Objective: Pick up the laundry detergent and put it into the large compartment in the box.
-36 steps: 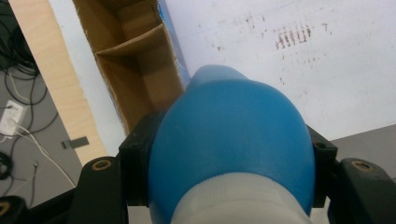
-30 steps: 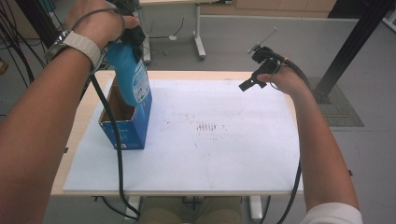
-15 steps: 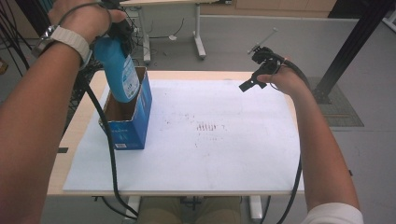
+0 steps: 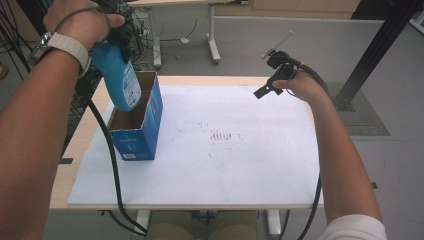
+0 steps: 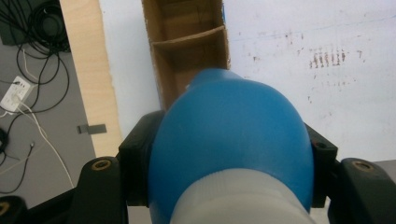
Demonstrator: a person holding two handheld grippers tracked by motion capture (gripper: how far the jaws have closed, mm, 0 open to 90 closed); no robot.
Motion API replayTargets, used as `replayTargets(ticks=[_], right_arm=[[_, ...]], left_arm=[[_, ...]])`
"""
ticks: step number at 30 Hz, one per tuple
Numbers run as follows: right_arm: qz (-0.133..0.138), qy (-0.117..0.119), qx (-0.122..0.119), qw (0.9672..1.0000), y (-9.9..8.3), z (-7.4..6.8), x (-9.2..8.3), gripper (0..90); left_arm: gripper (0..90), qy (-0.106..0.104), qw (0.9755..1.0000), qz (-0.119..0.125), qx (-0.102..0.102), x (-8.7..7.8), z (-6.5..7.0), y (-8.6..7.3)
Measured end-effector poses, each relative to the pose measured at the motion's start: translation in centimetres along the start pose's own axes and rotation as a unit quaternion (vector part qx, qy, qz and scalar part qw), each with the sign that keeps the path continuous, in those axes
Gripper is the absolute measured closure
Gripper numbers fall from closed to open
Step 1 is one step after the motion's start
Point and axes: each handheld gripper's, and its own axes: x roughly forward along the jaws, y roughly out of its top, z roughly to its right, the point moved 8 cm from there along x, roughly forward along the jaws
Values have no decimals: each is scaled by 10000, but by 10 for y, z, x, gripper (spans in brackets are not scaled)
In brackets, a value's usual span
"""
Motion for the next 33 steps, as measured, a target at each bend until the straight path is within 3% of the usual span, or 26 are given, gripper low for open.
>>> replayTargets(ticks=[20,33], right_arm=[[11,18,-42,10000,2,1,3,107],[-7,31,-38,10000,3,1,5,107]], left_arm=[[376,62,9997,-73,-217,18,-9,6],[376,55,9997,-89,-204,31,-10,10]])
